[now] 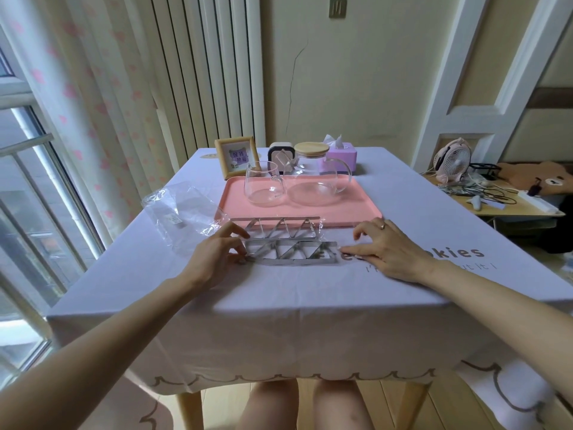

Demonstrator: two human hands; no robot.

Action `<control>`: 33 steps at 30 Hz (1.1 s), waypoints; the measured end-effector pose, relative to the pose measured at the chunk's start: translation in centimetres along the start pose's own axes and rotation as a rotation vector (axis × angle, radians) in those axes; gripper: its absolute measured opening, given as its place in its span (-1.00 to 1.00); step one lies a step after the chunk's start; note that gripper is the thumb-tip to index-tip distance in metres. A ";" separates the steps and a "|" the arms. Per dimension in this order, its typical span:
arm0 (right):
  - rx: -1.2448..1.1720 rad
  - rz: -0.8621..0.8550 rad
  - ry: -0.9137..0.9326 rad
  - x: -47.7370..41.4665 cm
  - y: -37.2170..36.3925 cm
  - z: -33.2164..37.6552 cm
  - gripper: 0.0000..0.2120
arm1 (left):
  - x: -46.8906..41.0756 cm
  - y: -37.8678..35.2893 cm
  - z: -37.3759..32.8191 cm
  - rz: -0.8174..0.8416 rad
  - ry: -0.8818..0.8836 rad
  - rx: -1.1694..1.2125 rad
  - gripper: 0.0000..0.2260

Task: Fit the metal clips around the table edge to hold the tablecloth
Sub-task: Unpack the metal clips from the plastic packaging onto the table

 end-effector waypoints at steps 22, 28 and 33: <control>-1.173 -0.022 -0.538 -0.5 -0.4 0.5 -0.59 | -0.4 0.0 0.4 0.001 -0.050 0.017 -0.86; -0.846 0.151 -0.341 -1.0 -1.1 0.9 -0.69 | -0.5 0.2 0.4 -0.006 -0.104 0.013 -0.88; -0.751 0.075 -0.328 -1.4 -1.2 0.6 -0.63 | -0.8 0.0 0.4 -0.044 -0.114 -0.020 -0.87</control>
Point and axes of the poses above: each hand's wrist, its own x-axis away from the middle knuckle, its own y-axis out of the back of the hand, z = x × y, the point moved 5 cm from there along -x, towards the middle knuckle, and after that the axes turned 8 degrees about -x, right-handed, at the moved point
